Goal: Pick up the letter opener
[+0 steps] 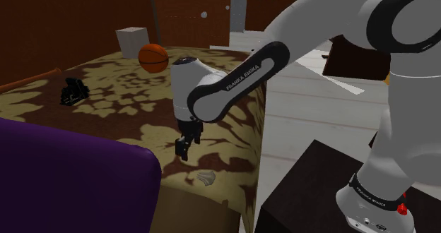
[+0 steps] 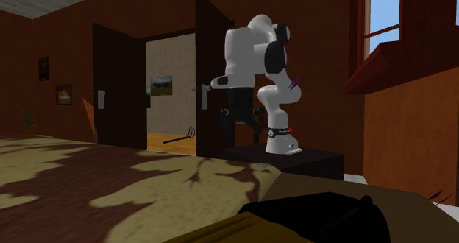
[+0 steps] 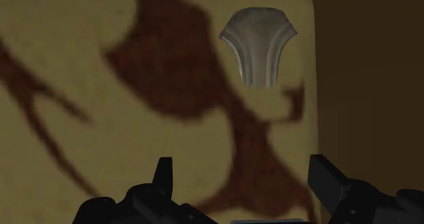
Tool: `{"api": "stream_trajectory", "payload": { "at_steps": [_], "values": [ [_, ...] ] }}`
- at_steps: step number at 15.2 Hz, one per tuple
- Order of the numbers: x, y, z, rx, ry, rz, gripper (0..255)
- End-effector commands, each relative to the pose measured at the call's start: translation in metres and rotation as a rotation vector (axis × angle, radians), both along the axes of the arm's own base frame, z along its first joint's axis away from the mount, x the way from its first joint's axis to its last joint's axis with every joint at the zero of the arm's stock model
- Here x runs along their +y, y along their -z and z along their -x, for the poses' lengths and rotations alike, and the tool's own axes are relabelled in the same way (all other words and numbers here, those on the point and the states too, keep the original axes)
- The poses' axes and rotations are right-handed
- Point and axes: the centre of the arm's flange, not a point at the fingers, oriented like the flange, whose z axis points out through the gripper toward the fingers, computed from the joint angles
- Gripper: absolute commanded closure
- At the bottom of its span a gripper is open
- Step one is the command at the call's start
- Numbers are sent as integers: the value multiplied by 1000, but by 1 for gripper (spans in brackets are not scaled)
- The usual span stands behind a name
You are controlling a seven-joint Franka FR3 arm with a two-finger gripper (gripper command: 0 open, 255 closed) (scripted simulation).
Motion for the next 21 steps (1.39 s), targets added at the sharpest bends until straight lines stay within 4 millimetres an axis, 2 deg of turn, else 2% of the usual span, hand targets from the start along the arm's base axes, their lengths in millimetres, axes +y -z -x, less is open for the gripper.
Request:
{"api": "stream_trajectory", "payload": {
  "at_steps": [1, 3, 4, 11, 13, 14, 21],
  "values": [
    [20, 18, -7, 3, -25, 3, 0],
    [41, 34, -13, 7, -50, 5, 0],
    [44, 36, -14, 7, -54, 6, 0],
    [44, 76, -14, 7, -54, 6, 0],
    [44, 76, -14, 7, -54, 6, 0],
    [44, 76, -14, 7, -54, 6, 255],
    [42, 80, -17, 7, -54, 6, 255]
  ]
}}
